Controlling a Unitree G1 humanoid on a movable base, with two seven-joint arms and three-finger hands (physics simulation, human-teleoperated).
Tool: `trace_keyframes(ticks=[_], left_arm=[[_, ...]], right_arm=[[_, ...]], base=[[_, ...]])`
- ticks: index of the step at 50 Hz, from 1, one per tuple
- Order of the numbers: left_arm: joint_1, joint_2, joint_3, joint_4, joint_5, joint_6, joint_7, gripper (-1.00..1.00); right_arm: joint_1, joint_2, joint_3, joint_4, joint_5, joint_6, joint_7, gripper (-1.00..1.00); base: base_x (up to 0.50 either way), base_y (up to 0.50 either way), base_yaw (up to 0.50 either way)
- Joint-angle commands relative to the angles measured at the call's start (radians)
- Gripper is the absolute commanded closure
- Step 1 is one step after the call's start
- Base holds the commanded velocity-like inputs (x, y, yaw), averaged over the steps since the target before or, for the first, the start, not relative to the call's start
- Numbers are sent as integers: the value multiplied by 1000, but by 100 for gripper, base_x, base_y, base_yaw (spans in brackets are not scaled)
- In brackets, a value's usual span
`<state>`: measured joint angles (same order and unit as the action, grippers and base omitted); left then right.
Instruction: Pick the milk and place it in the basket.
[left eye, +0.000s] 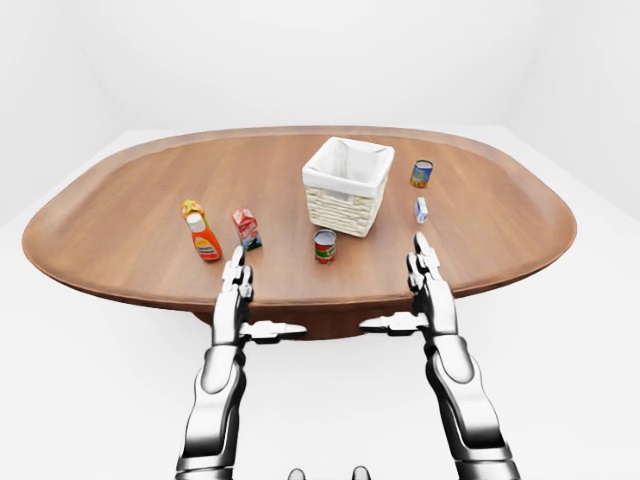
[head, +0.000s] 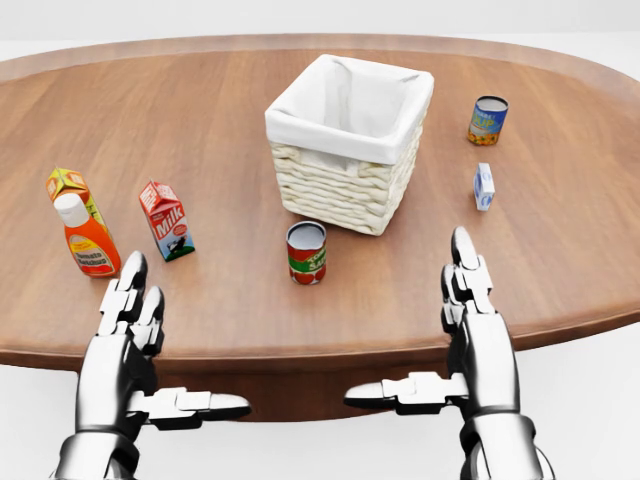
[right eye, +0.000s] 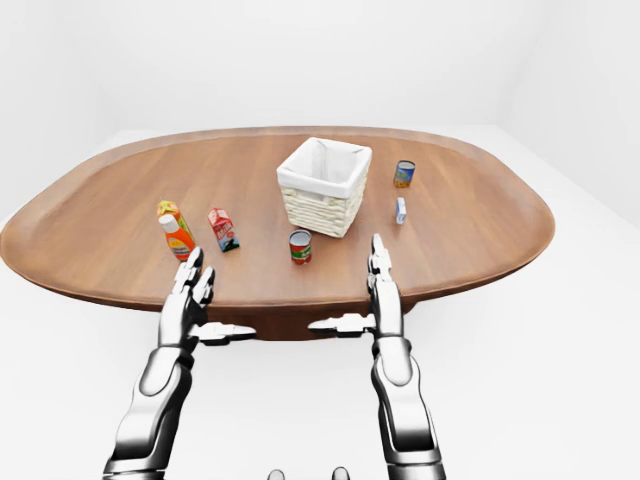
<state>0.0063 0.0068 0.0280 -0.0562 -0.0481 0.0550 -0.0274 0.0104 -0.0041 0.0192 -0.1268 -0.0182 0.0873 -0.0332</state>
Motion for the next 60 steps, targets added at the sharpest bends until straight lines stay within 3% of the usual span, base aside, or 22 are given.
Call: trace_keyframes(ticks=[1, 2, 3, 5, 7, 8, 9, 10, 11, 19, 24, 26, 27, 30, 32, 38, 40, 44, 47, 49, 60], left_arm=[[59, -7, 72, -133, -209, -89, -117, -100], [78, 8, 63, -156, -160, -54, -87, -100], [107, 21, 27, -169, -141, -87, -154, -100], [97, 6, 37, -175, -83, -22, -70, -100], [96, 13, 25, -164, -21, -66, -59, -100], [99, 14, 22, -162, -5, -76, -60, -100], [102, 10, 23, -164, 14, -68, -41, -100], [106, 9, 23, -169, 26, -78, -36, -100], [126, 11, 12, -207, 82, -104, -15, -100], [165, 6, -6, -275, 185, -108, 5, -100], [196, 2, -18, -325, 170, -116, -24, -100], [215, -1, -16, -381, 172, -101, -23, -100], [219, -2, -13, -391, 187, -116, -12, -100], [233, -3, -8, -426, 223, -122, 4, -100], [246, -5, -10, -454, 208, -110, -13, -100], [249, -6, -11, -456, 209, -117, -22, -100], [252, -5, -16, -462, 197, -108, -35, -100], [252, -7, -9, -470, 201, -104, -30, -100], [252, -8, -9, -471, 208, -104, -25, -100], [247, -10, -12, -454, 231, -116, -8, -100], [246, -7, -13, -451, 238, -114, -4, -100]], right_arm=[[50, 0, 102, -367, -89, 0, -45, -100], [60, 8, 107, -385, -104, 0, -59, -100], [58, 8, 109, -376, -138, 0, -85, -100], [75, -10, 138, -358, -202, 0, -88, -100], [93, -5, 149, -359, -220, 0, -74, -100], [100, -7, 156, -361, -230, 0, -66, -100], [106, -9, 163, -359, -264, 0, -81, -100], [105, -2, 159, -356, -289, 0, -100, -100], [121, -18, 176, -374, -307, 0, -82, -100], [183, -24, 210, -462, -340, 0, -26, -100], [199, -20, 217, -498, -367, 0, -33, -100], [209, -24, 219, -536, -366, 0, -31, -100], [213, -26, 222, -545, -371, 0, -31, -100], [225, -32, 235, -578, -367, 0, -23, -100], [232, -33, 246, -603, -367, 0, -20, -100], [241, -47, 263, -631, -418, 0, -39, -100], [246, -42, 265, -639, -374, 0, -14, -100], [248, -52, 271, -651, -417, 0, -33, -100], [254, -55, 269, -649, -408, 0, -25, -100], [257, -54, 267, -665, -391, 0, -14, -100], [268, -58, 275, -700, -403, 0, -19, -100]], base=[[0, 0, 0], [0, 0, 0], [0, 0, 0], [0, 0, 0], [0, 0, 0], [0, 0, 0], [0, 0, 0], [0, 0, 0], [0, 0, 0], [0, 0, 0], [0, 0, 0], [0, 0, 0], [0, 0, 0], [0, 0, 0], [0, 0, 0], [0, 0, 0], [0, 0, 0], [0, 0, 0], [0, 0, 0], [17, 0, 0], [18, 0, 0]])
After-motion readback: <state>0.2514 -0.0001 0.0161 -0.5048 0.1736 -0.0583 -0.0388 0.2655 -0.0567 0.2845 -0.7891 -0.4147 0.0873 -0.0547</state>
